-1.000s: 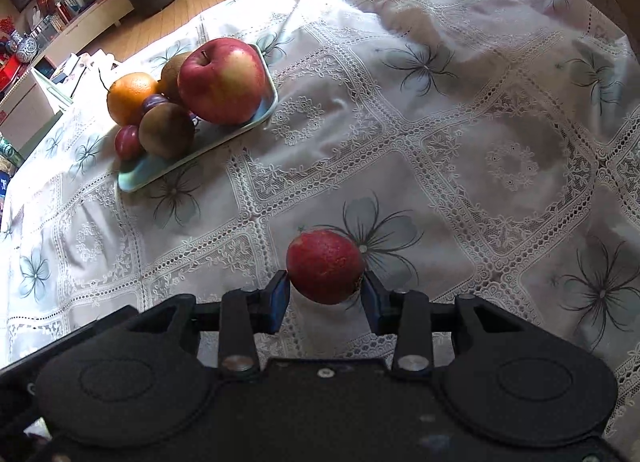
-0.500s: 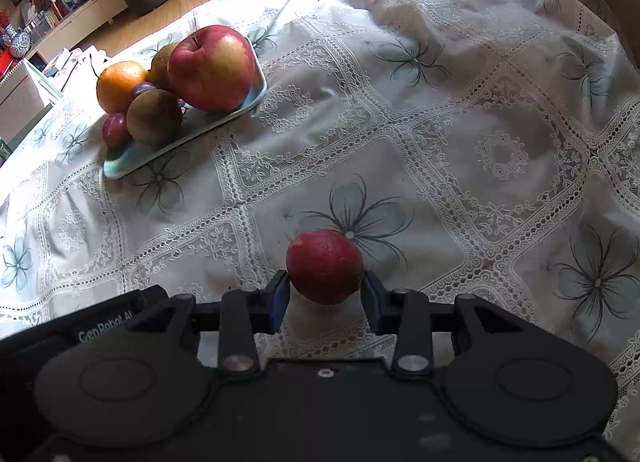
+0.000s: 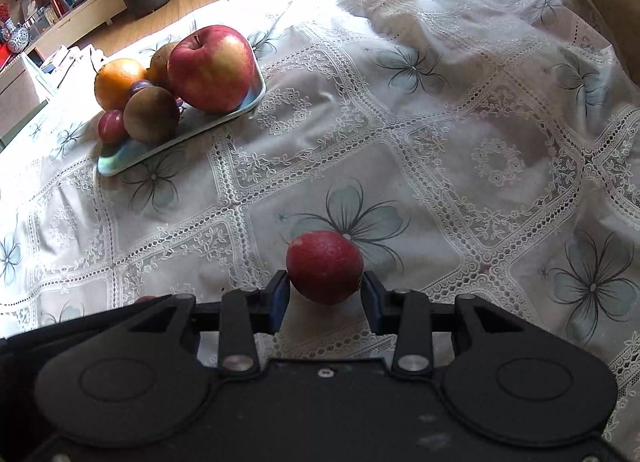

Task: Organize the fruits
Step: 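Close the left tool on the last dark red plum, then lower the red fruit into the basket with the right tool while the left tool releases the plum there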

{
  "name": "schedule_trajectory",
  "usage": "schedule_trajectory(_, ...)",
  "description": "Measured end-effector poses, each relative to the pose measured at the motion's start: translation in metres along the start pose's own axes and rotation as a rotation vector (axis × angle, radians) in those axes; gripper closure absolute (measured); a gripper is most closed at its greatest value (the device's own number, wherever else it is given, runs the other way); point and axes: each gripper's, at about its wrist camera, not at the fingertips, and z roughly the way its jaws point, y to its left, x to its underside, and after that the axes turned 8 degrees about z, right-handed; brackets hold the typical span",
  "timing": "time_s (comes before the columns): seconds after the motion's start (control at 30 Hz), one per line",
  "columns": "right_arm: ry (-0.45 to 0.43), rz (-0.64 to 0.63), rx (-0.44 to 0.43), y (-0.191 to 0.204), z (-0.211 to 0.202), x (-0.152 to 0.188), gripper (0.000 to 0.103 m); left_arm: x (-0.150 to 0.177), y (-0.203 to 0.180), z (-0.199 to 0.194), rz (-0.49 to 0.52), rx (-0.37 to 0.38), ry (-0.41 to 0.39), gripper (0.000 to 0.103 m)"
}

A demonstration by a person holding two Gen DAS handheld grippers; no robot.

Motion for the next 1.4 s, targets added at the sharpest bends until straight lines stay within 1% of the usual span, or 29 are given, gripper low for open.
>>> schedule_trajectory(0.2, 0.012, 0.002, -0.011, -0.002, 0.003, -0.001, 0.063, 0.001, 0.01, 0.003, -0.048, 0.033, 0.002, 0.055)
schedule_trajectory(0.37, 0.014, -0.012, -0.002, 0.001, 0.006, -0.002, 0.063, 0.0, 0.013, 0.006, -0.066, 0.036, -0.002, 0.055)
schedule_trajectory(0.6, -0.007, -0.035, 0.006, 0.004, 0.004, 0.001, 0.063, 0.0, 0.013, 0.004, -0.071, 0.03, -0.013, 0.055)
schedule_trajectory(0.8, -0.008, -0.035, -0.005, 0.003, 0.003, 0.001, 0.063, 0.002, 0.015, 0.0, -0.084, 0.03, -0.026, 0.056)
schedule_trajectory(0.97, -0.014, -0.025, -0.011, 0.002, -0.001, 0.001, 0.063, 0.008, 0.024, -0.011, -0.133, 0.041, -0.06, 0.056)
schedule_trajectory(1.03, -0.014, -0.013, -0.026, 0.001, -0.007, 0.0, 0.063, 0.011, 0.026, -0.019, -0.145, 0.038, -0.072, 0.056)
schedule_trajectory(1.17, 0.001, 0.02, -0.094, -0.006, -0.025, -0.006, 0.063, 0.017, 0.021, -0.045, -0.107, -0.058, -0.119, 0.056)
schedule_trajectory(1.23, 0.002, 0.022, -0.14, -0.01, -0.043, -0.009, 0.063, 0.022, 0.022, -0.065, -0.107, -0.059, -0.143, 0.056)
schedule_trajectory(1.3, -0.027, 0.017, -0.172, -0.016, -0.067, -0.009, 0.063, 0.03, 0.022, -0.087, -0.1, -0.038, -0.178, 0.056)
schedule_trajectory(1.4, -0.08, -0.006, -0.211, -0.025, -0.105, -0.005, 0.063, 0.047, 0.015, -0.126, -0.045, -0.039, -0.252, 0.056)
